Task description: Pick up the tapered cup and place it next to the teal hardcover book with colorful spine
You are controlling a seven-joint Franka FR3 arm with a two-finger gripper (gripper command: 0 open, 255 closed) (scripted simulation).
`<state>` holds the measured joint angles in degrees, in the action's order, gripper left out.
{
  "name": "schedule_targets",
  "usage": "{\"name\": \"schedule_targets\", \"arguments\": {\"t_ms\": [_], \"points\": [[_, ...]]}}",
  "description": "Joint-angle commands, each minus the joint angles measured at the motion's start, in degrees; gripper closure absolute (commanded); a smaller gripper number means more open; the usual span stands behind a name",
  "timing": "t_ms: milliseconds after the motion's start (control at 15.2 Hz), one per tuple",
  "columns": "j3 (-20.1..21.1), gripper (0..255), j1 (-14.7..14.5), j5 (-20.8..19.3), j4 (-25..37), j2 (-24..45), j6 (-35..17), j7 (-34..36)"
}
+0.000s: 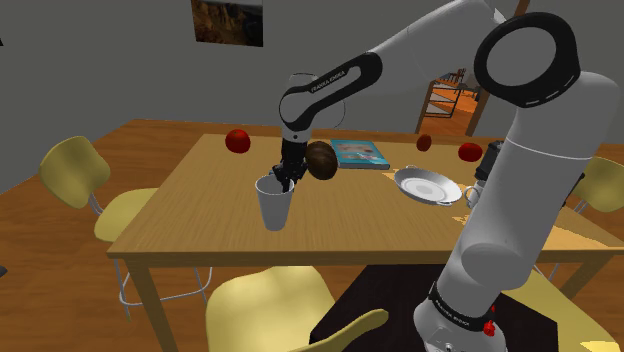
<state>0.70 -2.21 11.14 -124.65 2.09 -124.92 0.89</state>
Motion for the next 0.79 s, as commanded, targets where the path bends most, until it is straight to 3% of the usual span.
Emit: {"name": "schedule_targets", "arguments": {"t_ms": [0, 396, 726], "points": [[0.0, 255, 0.0, 0.0, 0.0, 0.0, 0.0, 0.0], [0.0, 255, 0.0, 0.0, 0.0, 0.0, -0.01, 0.0], [-0.07, 255, 0.06, -0.44, 1.89, -1.81, 3.65, 0.69]]}}
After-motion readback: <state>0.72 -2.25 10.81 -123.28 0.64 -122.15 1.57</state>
